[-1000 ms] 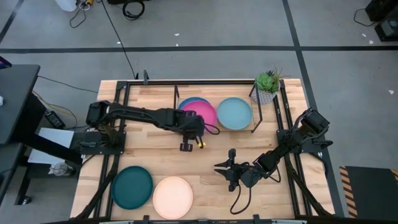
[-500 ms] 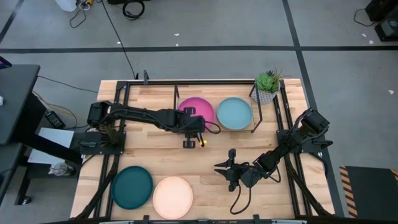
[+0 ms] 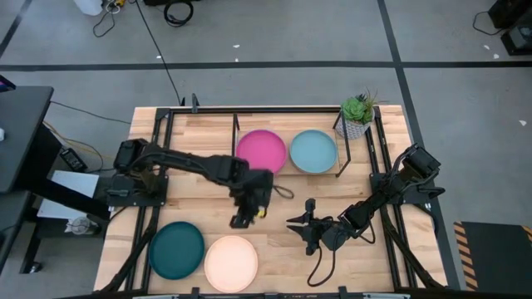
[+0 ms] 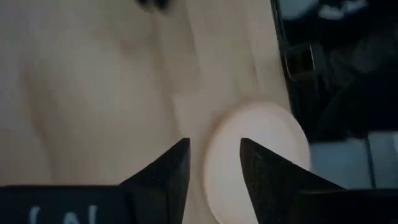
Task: Place and stack plates onto a shelf
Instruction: Stack the green plate on top of the pink plate on the shelf
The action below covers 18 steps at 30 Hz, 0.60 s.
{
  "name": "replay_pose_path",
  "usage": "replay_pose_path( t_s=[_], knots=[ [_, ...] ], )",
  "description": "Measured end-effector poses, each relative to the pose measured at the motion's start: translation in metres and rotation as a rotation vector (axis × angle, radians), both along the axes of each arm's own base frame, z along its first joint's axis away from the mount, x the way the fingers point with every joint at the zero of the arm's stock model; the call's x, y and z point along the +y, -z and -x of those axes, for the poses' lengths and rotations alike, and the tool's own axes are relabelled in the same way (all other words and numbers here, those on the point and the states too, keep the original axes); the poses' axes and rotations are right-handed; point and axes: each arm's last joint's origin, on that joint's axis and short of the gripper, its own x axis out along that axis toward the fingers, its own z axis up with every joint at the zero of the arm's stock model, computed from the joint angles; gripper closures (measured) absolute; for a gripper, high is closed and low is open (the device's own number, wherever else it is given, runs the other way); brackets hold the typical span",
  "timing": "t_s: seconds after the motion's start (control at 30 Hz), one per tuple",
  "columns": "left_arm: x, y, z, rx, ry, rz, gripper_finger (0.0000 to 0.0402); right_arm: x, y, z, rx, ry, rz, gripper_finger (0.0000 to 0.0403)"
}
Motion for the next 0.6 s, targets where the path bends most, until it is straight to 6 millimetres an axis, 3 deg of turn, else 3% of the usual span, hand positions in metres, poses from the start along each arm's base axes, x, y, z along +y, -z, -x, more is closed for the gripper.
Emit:
replay_pose_path(
  t_s=[0.37,0.6],
  knots=[
    [-0.095,0.011,0.048,0.232,-0.066,-0.197,0.0260,-0.002,-0.001,-0.002,0.021,-0.055,0.157,0.0310],
    [-0.117,0.047,0.081,0.464,-0.323,-0.226,0.0260,-0.008,-0.008,-0.010,-0.015,-0.077,0.263,0.0310]
  ],
)
